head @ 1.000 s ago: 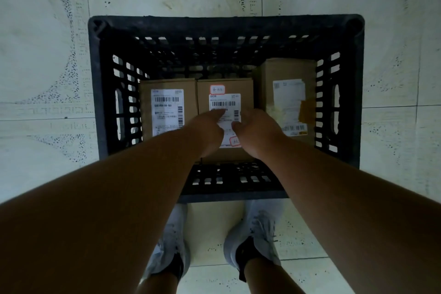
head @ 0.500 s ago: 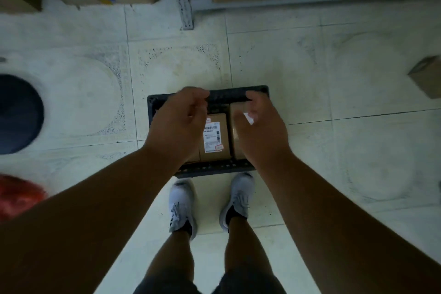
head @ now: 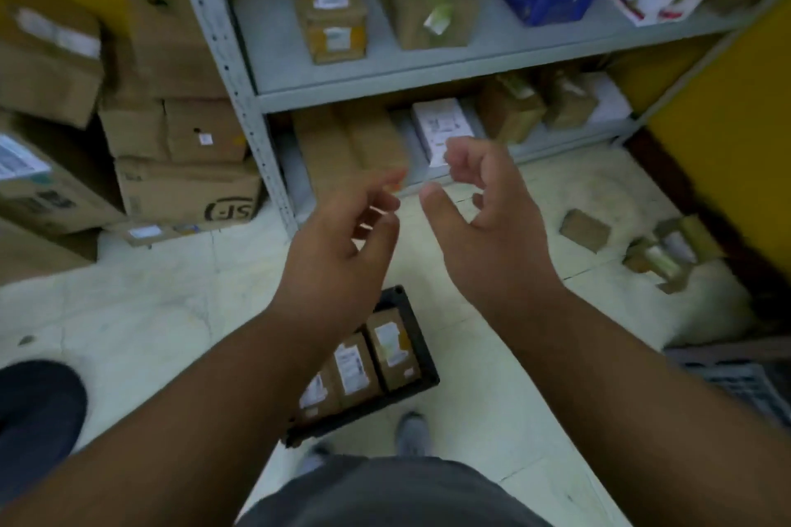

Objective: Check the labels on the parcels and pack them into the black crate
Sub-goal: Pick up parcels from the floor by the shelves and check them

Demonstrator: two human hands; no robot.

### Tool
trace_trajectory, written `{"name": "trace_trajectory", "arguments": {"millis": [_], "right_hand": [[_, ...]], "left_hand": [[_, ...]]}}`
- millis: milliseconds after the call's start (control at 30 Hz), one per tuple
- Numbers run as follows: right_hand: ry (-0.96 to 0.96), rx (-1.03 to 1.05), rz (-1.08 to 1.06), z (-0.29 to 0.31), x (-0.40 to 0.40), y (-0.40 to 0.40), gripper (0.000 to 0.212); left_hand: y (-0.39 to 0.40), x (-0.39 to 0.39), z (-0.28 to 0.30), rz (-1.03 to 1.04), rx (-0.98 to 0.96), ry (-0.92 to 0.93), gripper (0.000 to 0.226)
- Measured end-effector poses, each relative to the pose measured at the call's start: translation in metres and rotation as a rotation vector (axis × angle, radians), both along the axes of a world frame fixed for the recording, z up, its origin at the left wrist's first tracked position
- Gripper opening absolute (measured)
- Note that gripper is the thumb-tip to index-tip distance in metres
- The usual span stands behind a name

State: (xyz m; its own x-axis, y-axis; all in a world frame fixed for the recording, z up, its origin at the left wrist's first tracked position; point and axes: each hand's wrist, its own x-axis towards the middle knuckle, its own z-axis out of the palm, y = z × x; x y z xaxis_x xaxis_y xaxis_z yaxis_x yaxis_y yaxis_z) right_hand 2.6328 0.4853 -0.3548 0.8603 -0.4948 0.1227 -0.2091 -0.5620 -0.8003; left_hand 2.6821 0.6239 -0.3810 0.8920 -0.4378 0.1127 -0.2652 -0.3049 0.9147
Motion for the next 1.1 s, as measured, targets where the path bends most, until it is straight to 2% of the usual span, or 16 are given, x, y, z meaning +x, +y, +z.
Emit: {"name": "trace_trajectory", "arguments": {"millis": [167,367,533,767,900,1100], "right_hand": [[-0.037,-0.008,-0.218,0.034,-0.03,0.025,0.039],[-0.078,-0.01,-0.329,0.041,-0.054,0.049,0.039],[-0.152,-0.02,-0.478,0.046,-0.102,0.03,0.039],[-0.222,-0.061,-0.575,0.06,-0.155,-0.037,0.042],[-0.217,-0.083,-0.581,0.061,-0.196,-0.095,0.045],[-0.201,-0.11,-0.729,0.062,-0.288,-0.202,0.041]], "left_hand": [[0.023,0.008,0.039,-0.152,-0.026,-0.14,0.046],[0.041,-0.01,0.043,-0.262,-0.045,-0.121,0.042],[0.021,-0.028,0.059,-0.402,-0.037,-0.168,0.04],[-0.062,-0.073,0.086,-0.539,-0.049,-0.161,0.042],[-0.134,-0.118,0.081,-0.579,-0.112,-0.103,0.037],[-0.258,-0.187,0.068,-0.619,-0.12,-0.041,0.038]]}}
